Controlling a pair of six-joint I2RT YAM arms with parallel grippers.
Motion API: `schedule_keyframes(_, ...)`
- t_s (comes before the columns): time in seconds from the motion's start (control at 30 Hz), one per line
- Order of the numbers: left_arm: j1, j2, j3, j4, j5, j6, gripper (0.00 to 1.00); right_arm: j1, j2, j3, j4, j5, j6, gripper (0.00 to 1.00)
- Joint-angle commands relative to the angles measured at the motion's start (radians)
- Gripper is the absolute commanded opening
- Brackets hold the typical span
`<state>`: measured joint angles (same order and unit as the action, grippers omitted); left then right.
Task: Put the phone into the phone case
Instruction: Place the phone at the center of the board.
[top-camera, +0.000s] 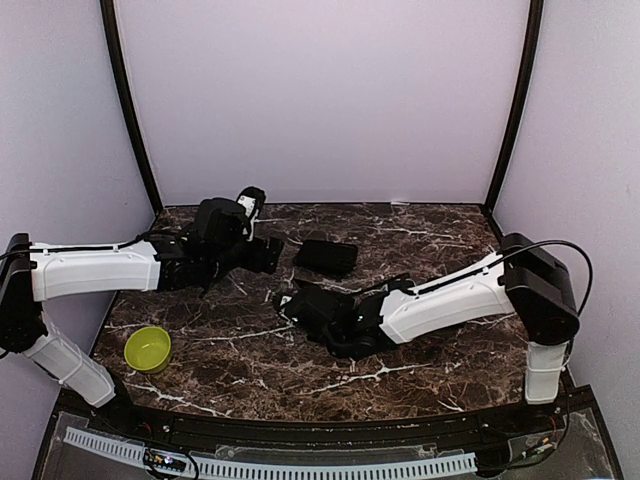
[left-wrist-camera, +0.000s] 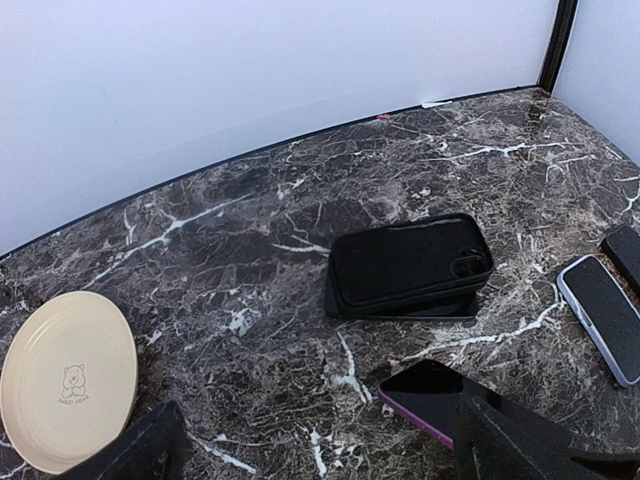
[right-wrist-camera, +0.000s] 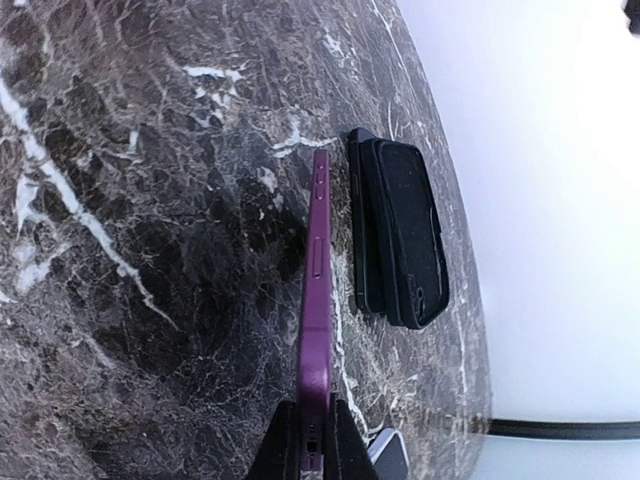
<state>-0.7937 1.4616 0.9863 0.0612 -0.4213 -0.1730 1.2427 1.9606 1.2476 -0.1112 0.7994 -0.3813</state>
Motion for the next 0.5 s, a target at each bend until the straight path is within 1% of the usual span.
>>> schedule_keyframes(0.0, 0.012, -0.027, -0.009, -0.001, -0.026, -0.002, 0.95, 0.065, 0.101, 0.040, 0.092, 0.115, -0.131, 0.00)
schedule_keyframes(0.1, 0.016, -0.033, -0.009, 0.001, -0.030, 0.006, 0.96, 0.096, 0.165, 0.052, 0.107, 0.158, -0.159, 0.00)
schedule_keyframes(0.3, 0.016, -0.035, -0.007, 0.003, -0.017, 0.009, 0.95, 0.132, 0.248, 0.088, 0.131, 0.174, -0.162, 0.01)
schedule_keyframes(0.4, 0.016, -0.036, -0.006, 0.003, -0.016, 0.010, 0.95, 0.140, 0.264, 0.105, 0.115, 0.165, -0.143, 0.12)
schedule_keyframes(0.47, 0.015, -0.036, -0.006, 0.004, -0.016, 0.013, 0.95, 0.145, 0.265, 0.111, 0.091, 0.147, -0.134, 0.17)
